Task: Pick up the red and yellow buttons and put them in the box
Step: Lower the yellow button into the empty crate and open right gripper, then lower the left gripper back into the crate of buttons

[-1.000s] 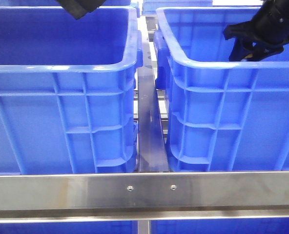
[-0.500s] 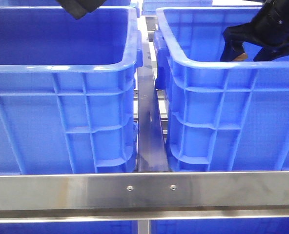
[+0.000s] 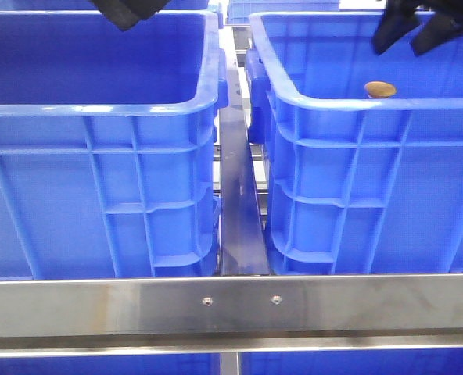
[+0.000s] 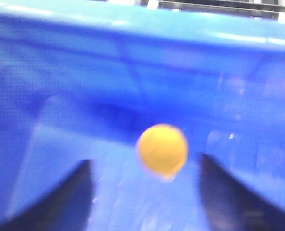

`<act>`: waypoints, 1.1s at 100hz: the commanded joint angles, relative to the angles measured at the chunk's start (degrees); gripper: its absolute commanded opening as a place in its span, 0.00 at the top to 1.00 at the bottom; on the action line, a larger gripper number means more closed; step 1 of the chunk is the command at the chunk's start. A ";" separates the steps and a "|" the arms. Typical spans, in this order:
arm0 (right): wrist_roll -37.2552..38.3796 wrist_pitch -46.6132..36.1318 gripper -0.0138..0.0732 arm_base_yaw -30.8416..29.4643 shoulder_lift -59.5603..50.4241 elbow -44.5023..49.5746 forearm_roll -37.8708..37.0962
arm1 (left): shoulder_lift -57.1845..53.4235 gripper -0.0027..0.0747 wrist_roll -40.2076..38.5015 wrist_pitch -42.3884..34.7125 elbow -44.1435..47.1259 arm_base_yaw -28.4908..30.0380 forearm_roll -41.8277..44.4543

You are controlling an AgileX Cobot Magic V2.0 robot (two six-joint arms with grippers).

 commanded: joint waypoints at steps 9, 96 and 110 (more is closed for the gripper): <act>-0.34 -2.08 0.73 0.22 -9.26 4.05 1.92 | -2.36 0.11 -0.48 -1.03 -1.79 0.10 -2.43; -0.34 -4.36 0.91 0.22 -39.70 28.23 4.96 | -2.36 0.14 -28.54 -11.38 -1.79 0.10 20.85; -0.34 -3.87 0.91 0.22 -39.64 28.23 4.96 | -2.36 0.14 -44.55 -13.39 -1.79 0.10 31.34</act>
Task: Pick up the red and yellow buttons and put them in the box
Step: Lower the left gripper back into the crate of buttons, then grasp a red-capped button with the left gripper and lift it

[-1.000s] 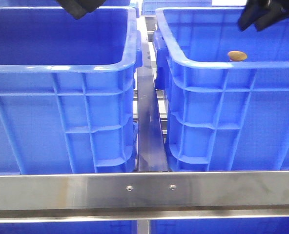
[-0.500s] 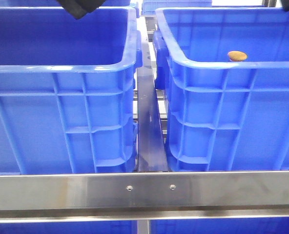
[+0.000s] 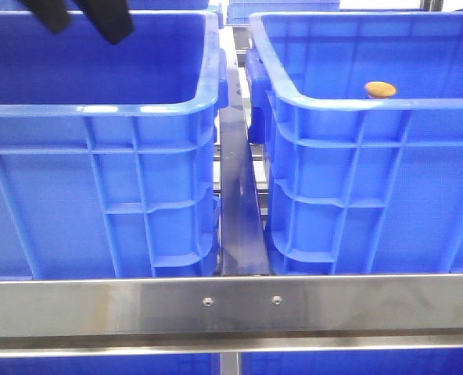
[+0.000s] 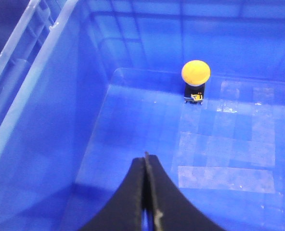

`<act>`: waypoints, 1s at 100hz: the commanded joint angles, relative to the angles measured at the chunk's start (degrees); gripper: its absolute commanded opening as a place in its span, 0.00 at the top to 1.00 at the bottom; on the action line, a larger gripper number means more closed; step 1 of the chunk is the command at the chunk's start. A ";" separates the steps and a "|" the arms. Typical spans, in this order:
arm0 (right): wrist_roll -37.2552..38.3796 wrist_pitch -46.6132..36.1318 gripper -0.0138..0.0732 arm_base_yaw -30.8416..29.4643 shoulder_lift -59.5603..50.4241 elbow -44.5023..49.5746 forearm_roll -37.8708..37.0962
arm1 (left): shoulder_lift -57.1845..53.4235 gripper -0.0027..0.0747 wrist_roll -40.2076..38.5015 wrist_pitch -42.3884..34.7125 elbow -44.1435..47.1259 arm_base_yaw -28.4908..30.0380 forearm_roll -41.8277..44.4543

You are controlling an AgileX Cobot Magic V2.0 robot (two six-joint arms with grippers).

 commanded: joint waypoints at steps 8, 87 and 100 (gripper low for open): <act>-0.25 -2.85 0.91 0.10 -1.01 -1.40 1.23 | -2.36 0.14 -17.19 -3.56 -1.79 0.10 10.23; -0.25 -2.65 0.91 0.10 -1.01 -1.40 1.23 | 8.90 0.14 -31.20 -0.39 -1.79 4.79 19.87; -0.25 -2.49 0.91 0.10 -1.01 -1.40 1.23 | 11.87 0.14 -31.20 -0.39 -1.79 4.79 19.87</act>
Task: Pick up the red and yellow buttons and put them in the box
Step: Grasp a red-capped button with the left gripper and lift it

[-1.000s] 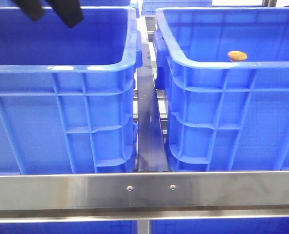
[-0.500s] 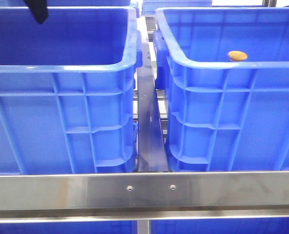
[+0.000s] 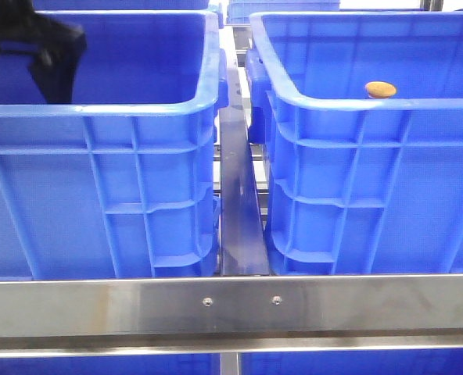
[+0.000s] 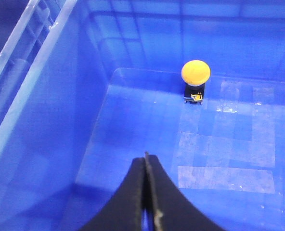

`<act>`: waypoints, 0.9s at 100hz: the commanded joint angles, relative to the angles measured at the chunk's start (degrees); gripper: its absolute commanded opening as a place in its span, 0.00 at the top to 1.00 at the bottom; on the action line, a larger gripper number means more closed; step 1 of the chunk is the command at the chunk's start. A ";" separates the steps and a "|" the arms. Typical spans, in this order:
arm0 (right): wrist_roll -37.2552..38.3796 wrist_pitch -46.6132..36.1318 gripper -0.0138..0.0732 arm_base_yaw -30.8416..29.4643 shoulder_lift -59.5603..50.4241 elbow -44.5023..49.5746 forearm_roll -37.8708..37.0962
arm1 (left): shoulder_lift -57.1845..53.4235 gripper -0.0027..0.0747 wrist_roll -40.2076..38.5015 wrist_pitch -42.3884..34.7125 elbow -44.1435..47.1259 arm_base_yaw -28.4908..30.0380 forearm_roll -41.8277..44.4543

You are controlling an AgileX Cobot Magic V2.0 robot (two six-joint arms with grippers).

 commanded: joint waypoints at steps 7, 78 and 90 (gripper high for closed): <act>-0.36 -2.47 0.91 0.10 -1.01 -1.40 1.23 | 0.34 0.14 -0.77 -1.94 -1.76 0.25 0.71; -0.36 -2.06 0.91 0.10 -1.01 -1.40 1.23 | 4.71 0.17 -0.29 -6.70 -1.76 3.37 -2.32; -0.36 -2.01 0.91 0.10 -1.01 -1.40 1.23 | 4.71 0.39 -0.29 -6.49 -1.76 3.37 -2.91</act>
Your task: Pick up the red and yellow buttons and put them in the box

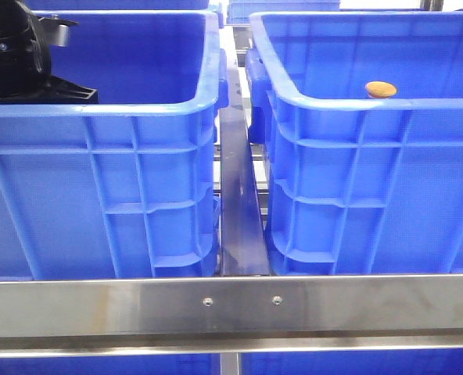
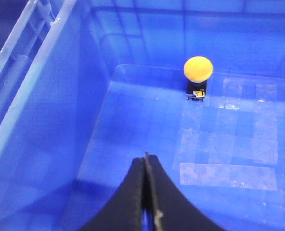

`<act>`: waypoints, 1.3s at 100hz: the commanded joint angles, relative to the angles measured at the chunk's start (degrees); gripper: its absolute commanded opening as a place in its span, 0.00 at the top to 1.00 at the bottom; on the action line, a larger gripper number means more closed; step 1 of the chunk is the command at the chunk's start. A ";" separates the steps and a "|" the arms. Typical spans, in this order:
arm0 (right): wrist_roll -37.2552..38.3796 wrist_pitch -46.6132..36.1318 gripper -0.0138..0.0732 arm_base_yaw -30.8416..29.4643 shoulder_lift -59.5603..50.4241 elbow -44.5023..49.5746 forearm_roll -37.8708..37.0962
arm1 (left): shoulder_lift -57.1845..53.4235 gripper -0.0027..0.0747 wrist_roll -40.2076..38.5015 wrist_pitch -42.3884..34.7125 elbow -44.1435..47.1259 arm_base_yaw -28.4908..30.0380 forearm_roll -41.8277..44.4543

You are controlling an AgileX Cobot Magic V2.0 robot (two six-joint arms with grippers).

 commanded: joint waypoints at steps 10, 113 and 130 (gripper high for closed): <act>-0.24 -2.80 0.91 0.10 -1.01 -1.40 1.23 | -2.71 0.59 -0.29 -0.89 -1.67 0.19 -0.19; -0.24 -2.81 0.91 0.10 -1.01 -1.40 1.28 | -21.37 0.89 56.77 2.36 -1.67 -0.92 -50.71; -0.24 -2.39 0.90 0.10 -1.01 -1.47 3.10 | -21.26 0.89 64.61 3.91 -1.67 -2.14 -59.29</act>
